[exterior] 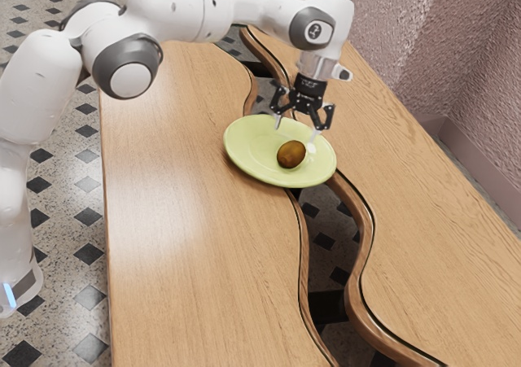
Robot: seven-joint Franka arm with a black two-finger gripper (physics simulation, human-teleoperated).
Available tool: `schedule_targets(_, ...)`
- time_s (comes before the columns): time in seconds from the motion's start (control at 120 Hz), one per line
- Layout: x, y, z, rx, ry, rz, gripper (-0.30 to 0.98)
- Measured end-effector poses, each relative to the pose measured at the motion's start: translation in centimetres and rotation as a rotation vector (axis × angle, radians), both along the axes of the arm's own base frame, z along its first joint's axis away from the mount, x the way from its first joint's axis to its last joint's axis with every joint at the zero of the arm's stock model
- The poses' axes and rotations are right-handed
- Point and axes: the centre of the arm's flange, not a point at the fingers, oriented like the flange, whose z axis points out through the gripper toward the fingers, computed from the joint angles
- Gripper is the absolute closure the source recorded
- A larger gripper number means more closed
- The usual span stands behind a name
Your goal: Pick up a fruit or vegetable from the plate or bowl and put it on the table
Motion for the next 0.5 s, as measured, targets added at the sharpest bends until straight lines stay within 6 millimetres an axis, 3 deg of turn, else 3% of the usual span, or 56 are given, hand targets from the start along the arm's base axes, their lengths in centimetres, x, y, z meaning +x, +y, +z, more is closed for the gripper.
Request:
schedule_targets(0.375, 1.6, 0.4, -2.8, 0.032, -0.075, -0.284, 0.00)
schedule_targets(0.5, 2.1, 0.4, -4.7, 0.024, -0.079, -0.345, 0.00)
